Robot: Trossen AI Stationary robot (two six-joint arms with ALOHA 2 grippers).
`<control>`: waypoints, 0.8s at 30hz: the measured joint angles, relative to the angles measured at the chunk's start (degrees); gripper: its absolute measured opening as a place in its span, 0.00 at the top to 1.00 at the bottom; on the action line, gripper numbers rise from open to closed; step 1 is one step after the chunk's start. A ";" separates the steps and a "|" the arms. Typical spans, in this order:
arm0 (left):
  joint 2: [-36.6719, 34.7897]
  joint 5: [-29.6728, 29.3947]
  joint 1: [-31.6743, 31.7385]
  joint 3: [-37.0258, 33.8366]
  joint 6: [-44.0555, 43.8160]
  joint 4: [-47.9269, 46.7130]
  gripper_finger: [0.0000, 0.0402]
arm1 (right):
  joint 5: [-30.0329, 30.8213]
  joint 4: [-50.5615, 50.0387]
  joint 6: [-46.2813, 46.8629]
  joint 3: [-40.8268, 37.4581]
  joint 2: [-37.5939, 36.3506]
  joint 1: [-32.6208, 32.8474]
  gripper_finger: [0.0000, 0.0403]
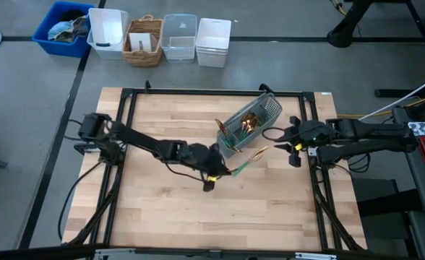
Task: Sort silverware
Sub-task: Put the middle spoon into the basket
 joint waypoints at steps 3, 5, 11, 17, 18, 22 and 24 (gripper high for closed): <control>-4.60 1.43 0.46 0.00 -6.76 1.44 0.99 | 0.00 -0.95 0.00 -0.03 0.94 0.02 0.78; -7.77 1.59 1.06 0.00 -10.61 1.70 0.99 | 0.02 -2.02 -0.01 -0.13 1.76 0.04 0.78; -15.93 1.55 5.08 0.03 -18.54 2.50 1.00 | 0.03 -2.07 -0.02 -0.13 4.10 0.04 0.78; -17.95 2.62 11.98 0.09 -30.87 0.55 1.00 | 0.01 -1.94 -0.02 -0.13 7.68 0.04 0.78; -17.92 3.44 13.26 0.09 -33.59 -0.50 1.00 | 0.01 -1.80 -0.02 -0.13 8.43 0.04 0.78; -17.76 6.10 17.28 0.07 -42.65 -6.90 1.00 | -0.02 -1.68 -0.44 -0.13 11.22 0.04 0.78; -17.70 7.43 18.79 0.04 -45.46 -8.47 1.00 | -0.07 -1.75 -0.66 -0.13 12.56 0.04 0.78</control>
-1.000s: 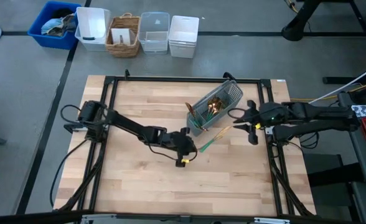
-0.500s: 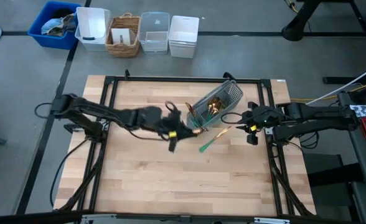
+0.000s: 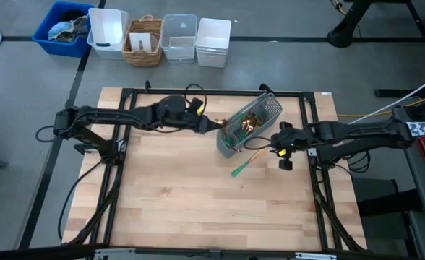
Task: Sort silverware
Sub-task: Put the middle spoon into the basket
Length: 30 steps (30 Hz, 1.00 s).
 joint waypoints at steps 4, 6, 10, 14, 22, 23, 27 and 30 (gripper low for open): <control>-0.01 2.19 2.41 0.01 -4.24 -0.32 1.00 | -0.01 0.11 -1.48 0.00 2.07 0.00 0.78; 0.26 3.15 3.09 0.01 -6.09 -0.41 1.00 | -0.02 0.48 -1.66 0.00 2.95 0.00 0.78; 0.71 5.45 2.95 0.01 -8.33 -1.09 1.00 | -0.02 0.46 -1.68 0.00 4.04 0.00 0.78; 1.13 6.50 2.13 0.01 -8.37 -1.82 1.00 | -0.02 0.83 -1.86 0.02 3.99 0.00 0.78; 3.98 6.44 2.44 -0.04 -11.01 -3.64 0.99 | 0.04 0.81 -2.07 0.02 3.99 -0.02 0.78; 4.27 6.40 2.46 0.03 -11.48 -2.98 0.99 | 0.04 0.83 -2.07 0.02 4.01 -0.02 0.78; 5.58 6.44 2.76 0.03 -12.91 -1.67 0.99 | 0.06 0.89 -2.07 0.02 4.01 -0.02 0.78; 6.81 6.32 3.10 0.01 -14.53 -0.44 0.99 | 0.00 0.90 -2.05 0.02 4.01 -0.04 0.78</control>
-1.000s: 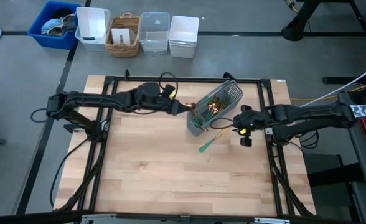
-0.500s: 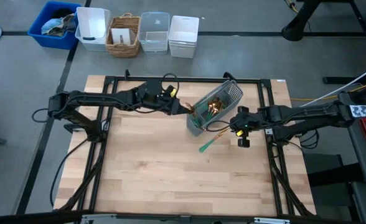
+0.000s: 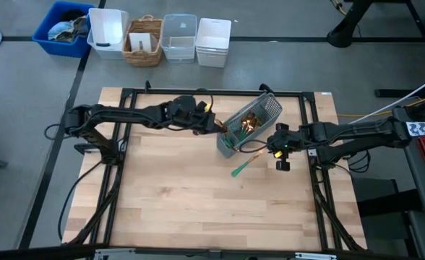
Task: Sort silverware
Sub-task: Put the middle spoon into the basket, then put the knife into the basket
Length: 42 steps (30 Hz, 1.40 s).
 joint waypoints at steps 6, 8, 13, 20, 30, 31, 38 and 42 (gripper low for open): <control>1.00 -1.03 0.15 0.00 -0.18 -0.41 0.99 | -0.04 -0.07 0.04 0.00 0.00 0.01 0.78; 1.35 -1.50 0.17 0.00 0.14 -0.07 0.99 | -0.04 -0.05 0.04 0.00 0.00 -0.01 0.78; 1.48 -3.00 0.17 0.00 6.16 -0.38 0.97 | -0.07 -0.05 0.85 0.00 0.00 0.01 0.78; 1.48 -4.25 0.17 0.00 10.44 -0.21 0.82 | -0.09 -0.05 0.87 0.00 0.00 0.01 0.78; 1.48 -2.93 0.15 0.00 15.95 0.94 0.75 | -0.54 -0.05 0.87 0.00 0.00 -0.01 0.78; 1.48 -2.82 0.01 0.00 17.79 1.03 0.75 | -0.81 -0.05 0.66 0.00 0.00 -0.01 0.78; 1.48 -2.71 -1.56 0.00 30.17 1.31 0.77 | -2.05 0.32 -8.01 0.00 3.02 0.01 0.78; 1.48 -2.66 -3.46 0.00 36.93 1.36 0.79 | -2.05 2.56 -12.97 0.00 6.99 0.01 0.78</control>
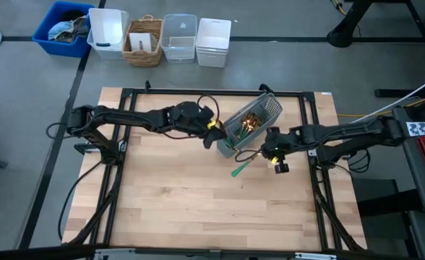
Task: Sort silverware
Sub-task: Put the knife into the basket
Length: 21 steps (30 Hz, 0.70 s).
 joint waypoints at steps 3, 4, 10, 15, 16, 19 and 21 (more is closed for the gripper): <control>-0.29 0.01 -1.61 0.00 5.14 -0.27 0.80 | 0.00 3.08 -2.12 0.00 3.49 0.00 0.78; -0.40 0.02 -2.19 0.00 6.88 -0.34 0.81 | 0.00 4.12 -2.77 0.00 4.61 0.00 0.78; -3.98 -0.95 -5.09 -0.03 13.91 -3.13 0.87 | 0.00 7.98 -4.47 0.00 10.87 0.00 0.78; -9.81 -8.87 -6.45 -0.87 16.67 -10.82 0.90 | -1.75 11.11 -4.62 0.04 15.35 0.00 0.78; -11.06 -10.64 -6.72 -1.46 16.84 -11.60 0.91 | -2.69 11.73 -4.88 0.04 16.05 0.00 0.78; -14.35 -14.96 -7.61 -4.01 16.79 -12.61 0.92 | -5.00 14.21 -6.32 0.04 18.19 0.00 0.78; -16.24 -16.49 -8.14 -6.08 16.57 -12.27 0.92 | -5.74 15.05 -7.22 0.06 19.26 0.03 0.78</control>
